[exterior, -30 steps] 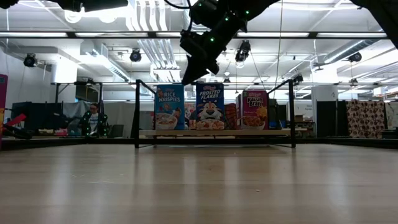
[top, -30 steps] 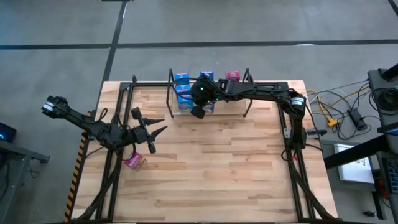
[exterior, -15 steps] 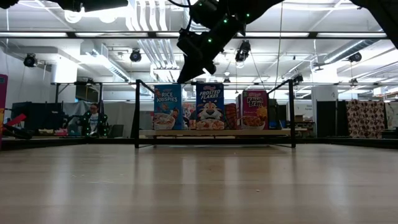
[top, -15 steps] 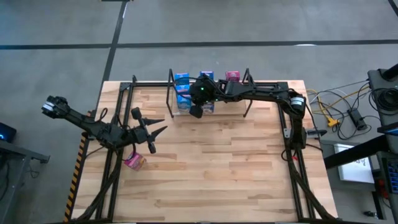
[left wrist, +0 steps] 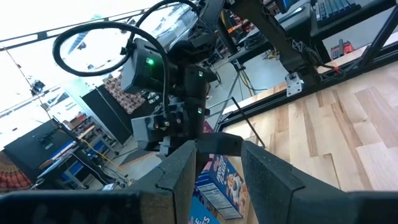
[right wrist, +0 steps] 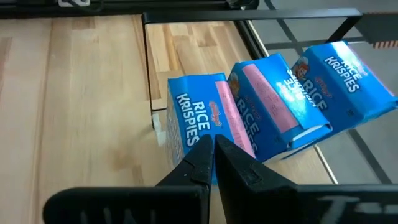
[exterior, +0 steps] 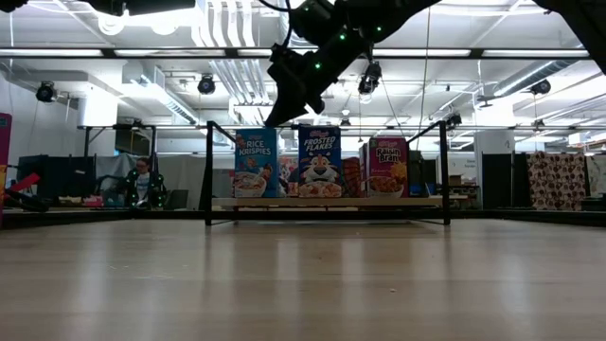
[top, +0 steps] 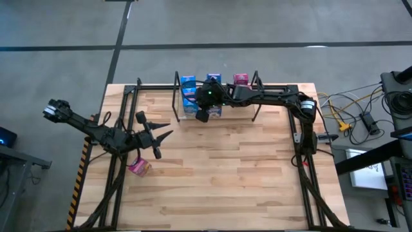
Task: Stack cereal on shelf
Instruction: Put the blue cereal box on the shelf aligned with the other blue cereal box
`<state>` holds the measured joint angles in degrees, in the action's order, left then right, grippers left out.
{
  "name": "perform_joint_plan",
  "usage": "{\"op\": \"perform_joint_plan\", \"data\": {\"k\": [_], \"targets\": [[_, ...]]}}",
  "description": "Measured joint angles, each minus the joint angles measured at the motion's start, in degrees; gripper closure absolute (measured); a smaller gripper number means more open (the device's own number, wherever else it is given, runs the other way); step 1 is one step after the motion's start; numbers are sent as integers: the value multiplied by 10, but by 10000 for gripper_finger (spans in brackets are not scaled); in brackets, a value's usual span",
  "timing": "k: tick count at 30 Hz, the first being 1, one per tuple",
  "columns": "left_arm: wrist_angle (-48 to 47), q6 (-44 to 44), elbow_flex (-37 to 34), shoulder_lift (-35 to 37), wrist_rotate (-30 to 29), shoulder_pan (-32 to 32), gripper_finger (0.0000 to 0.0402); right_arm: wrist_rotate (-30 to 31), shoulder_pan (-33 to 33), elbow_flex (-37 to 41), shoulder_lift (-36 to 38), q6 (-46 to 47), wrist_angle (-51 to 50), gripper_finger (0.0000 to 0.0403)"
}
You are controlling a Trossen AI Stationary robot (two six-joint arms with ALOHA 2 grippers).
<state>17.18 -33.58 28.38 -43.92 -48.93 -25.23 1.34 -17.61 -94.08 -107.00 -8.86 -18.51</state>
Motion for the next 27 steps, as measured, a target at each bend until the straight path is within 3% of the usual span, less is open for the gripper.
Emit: {"op": "perform_joint_plan", "data": {"k": [14, 27], "targets": [[-1, 0, 0, 0, 0, 0, 288, 2, 2, 11, -39, 7, 119, 394], [-1, 0, 0, 0, 0, 0, 288, 3, 2, 10, -55, 1, 141, 394]]}}
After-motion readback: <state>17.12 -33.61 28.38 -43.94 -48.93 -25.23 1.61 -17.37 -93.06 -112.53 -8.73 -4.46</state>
